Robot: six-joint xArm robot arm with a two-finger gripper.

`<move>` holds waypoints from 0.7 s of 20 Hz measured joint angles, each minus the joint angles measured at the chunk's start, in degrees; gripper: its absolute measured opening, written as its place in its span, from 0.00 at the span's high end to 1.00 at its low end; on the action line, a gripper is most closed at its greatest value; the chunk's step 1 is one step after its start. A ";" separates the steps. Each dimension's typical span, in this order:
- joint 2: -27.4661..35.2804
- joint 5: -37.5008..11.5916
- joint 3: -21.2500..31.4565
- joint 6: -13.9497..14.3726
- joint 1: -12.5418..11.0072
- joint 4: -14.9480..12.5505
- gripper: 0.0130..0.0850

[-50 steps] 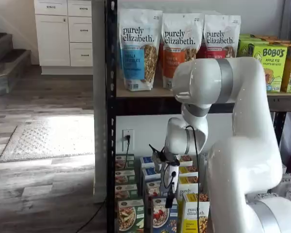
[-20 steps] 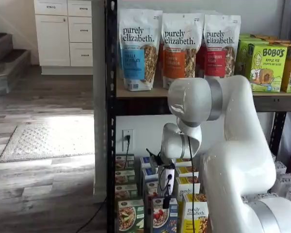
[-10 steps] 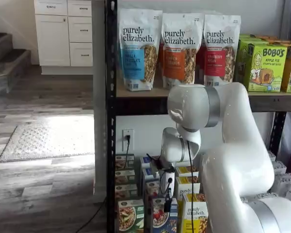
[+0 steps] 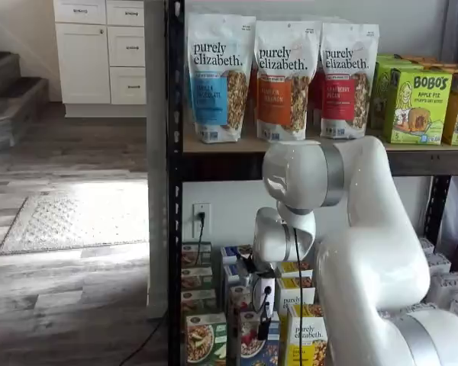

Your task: Pick up the blue and white box that is on the bottom shelf, the second box from the left

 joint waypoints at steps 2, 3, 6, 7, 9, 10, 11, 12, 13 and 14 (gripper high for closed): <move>0.52 -0.16 -0.44 0.00 0.02 0.02 0.00; 0.81 -0.08 -0.74 -0.09 0.03 0.13 0.00; 1.36 0.29 -1.38 -0.42 0.02 0.50 0.06; 1.47 0.40 -1.51 -0.65 -0.04 0.71 0.11; 1.55 0.39 -1.55 -0.76 -0.14 0.75 0.17; 1.59 0.43 -1.59 -0.79 -0.20 0.72 0.17; 1.61 0.49 -1.62 -0.85 -0.25 0.72 0.22; 1.61 0.54 -1.63 -0.96 -0.29 0.79 0.22; 1.61 0.62 -1.63 -1.07 -0.38 0.83 0.28; 1.61 0.74 -1.68 -0.87 -0.41 0.57 0.28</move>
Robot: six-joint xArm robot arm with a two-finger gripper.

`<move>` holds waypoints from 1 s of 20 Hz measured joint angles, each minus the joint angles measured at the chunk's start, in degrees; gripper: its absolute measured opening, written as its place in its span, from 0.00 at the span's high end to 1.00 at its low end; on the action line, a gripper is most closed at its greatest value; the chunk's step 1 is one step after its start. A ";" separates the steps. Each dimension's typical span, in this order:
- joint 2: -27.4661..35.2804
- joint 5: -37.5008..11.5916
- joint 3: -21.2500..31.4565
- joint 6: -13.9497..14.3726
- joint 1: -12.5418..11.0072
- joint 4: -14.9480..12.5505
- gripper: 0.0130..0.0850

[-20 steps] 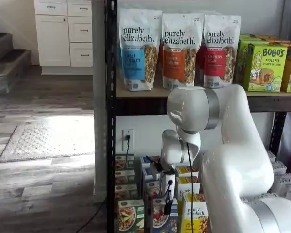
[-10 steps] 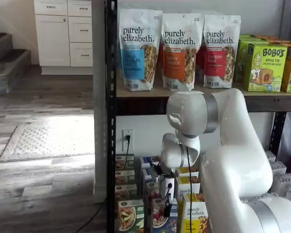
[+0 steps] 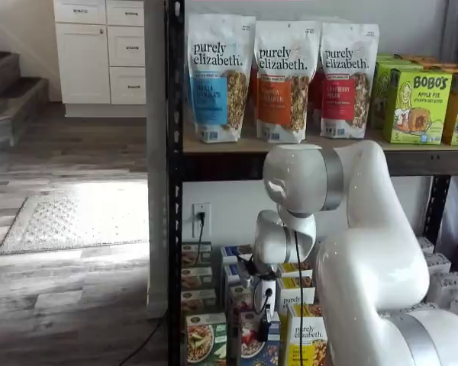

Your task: Pick up the blue and white box that is on the bottom shelf, the second box from the left

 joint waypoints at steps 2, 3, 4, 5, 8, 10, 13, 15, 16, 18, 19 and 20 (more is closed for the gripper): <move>0.00 0.04 0.00 0.50 -0.09 -0.71 0.28; 0.00 -0.01 0.03 0.52 -0.13 -0.77 0.28; 0.00 -0.02 0.05 0.49 -0.15 -0.77 0.28; 0.00 0.05 0.06 0.32 -0.18 -0.61 0.28; -0.06 0.27 0.07 -0.03 -0.21 -0.23 0.28; -0.14 0.36 0.15 -0.27 -0.22 0.05 0.33; -0.27 0.42 0.30 -0.43 -0.22 0.25 0.44; -0.42 0.47 0.46 -0.56 -0.20 0.43 0.50; -0.51 0.49 0.57 -0.61 -0.19 0.50 0.50; -0.77 0.16 1.05 -0.24 -0.15 0.08 0.50; -0.94 -0.18 1.42 0.19 -0.13 -0.41 0.50; -1.10 -0.25 1.69 0.75 -0.11 -1.05 0.50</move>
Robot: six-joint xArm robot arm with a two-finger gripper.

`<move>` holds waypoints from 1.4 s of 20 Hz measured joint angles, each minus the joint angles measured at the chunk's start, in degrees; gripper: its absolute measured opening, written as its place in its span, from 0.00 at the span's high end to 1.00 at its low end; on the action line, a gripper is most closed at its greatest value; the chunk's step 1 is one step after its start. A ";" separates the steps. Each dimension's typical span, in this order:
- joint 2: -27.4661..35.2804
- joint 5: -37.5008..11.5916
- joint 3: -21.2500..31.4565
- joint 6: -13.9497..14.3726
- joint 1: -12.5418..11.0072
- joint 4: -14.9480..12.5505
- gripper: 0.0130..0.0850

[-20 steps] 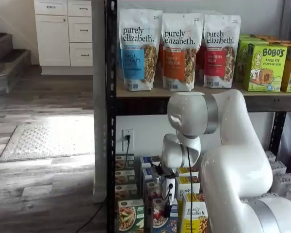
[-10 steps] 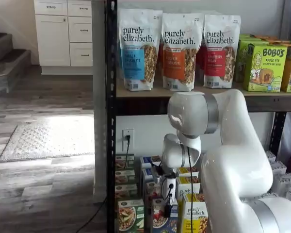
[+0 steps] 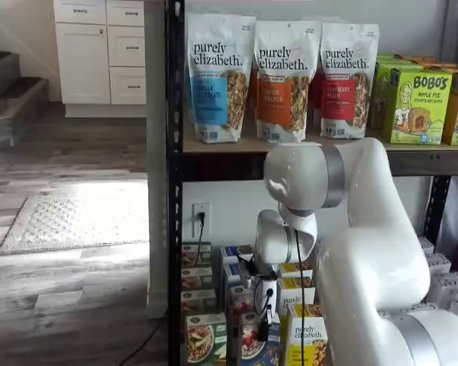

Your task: Pick up the blue and white box that is on the bottom shelf, the second box from the left

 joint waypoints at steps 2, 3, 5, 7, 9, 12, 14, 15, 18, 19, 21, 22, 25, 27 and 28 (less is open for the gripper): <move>-0.36 -0.48 0.76 0.81 0.06 -0.92 0.50; -0.60 -0.75 1.22 0.80 0.08 -0.90 0.50; -1.44 -1.36 2.65 0.30 0.11 -0.29 0.50; -2.76 -2.34 4.81 -0.54 0.15 0.68 0.50; -4.58 -3.37 7.58 -1.34 0.28 1.70 0.50; -7.69 -5.48 12.42 -2.69 0.63 3.49 0.50; -10.08 -6.44 15.83 -4.07 0.93 5.28 0.50; -11.57 -7.08 17.97 -4.72 1.11 6.16 0.50; -15.31 -9.02 23.36 -5.71 1.56 7.58 0.50; -16.45 -9.87 25.15 -5.81 1.73 7.82 0.50; -18.26 -11.02 27.83 -6.31 2.01 8.58 0.50; -19.68 -11.63 29.77 -6.65 2.22 9.11 0.50; -23.25 -13.46 34.80 -7.09 2.83 10.09 0.50; -25.51 -14.06 37.68 -7.42 3.22 10.79 0.50; -26.55 -14.32 38.98 -7.86 3.41 11.44 0.50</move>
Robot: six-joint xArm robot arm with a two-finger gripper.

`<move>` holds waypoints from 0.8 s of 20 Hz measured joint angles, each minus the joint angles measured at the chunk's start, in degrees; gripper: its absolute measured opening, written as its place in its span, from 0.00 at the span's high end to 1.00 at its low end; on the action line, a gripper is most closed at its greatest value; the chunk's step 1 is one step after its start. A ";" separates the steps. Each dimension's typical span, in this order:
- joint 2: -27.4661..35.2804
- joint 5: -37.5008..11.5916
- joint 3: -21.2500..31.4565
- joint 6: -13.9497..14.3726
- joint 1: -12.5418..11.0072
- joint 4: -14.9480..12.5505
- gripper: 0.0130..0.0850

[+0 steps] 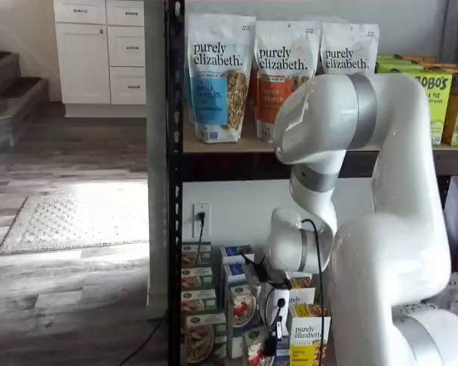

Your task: Pick up the blue and white box that is on the bottom shelf, the second box from the left

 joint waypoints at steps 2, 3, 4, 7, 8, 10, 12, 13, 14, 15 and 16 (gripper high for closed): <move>-2.34 -0.63 2.82 -1.17 0.45 1.66 0.50; -3.71 -0.84 4.33 -1.61 0.64 2.31 0.50; -4.77 -0.99 5.51 -2.04 0.81 2.95 0.50; -7.51 -0.73 8.27 -2.64 1.13 3.93 0.56; -8.29 -0.76 9.05 -2.08 1.22 3.46 0.56; -9.48 -0.74 10.18 -0.90 1.41 2.40 0.56; -10.90 -0.29 11.22 -0.10 1.75 1.94 0.56; -11.53 0.21 11.55 0.50 1.87 1.49 0.56; -12.08 0.69 11.82 1.34 1.98 0.74 0.56; -12.81 1.24 12.19 2.52 2.13 -0.31 0.56; -13.43 1.55 12.52 3.60 2.30 -1.27 0.56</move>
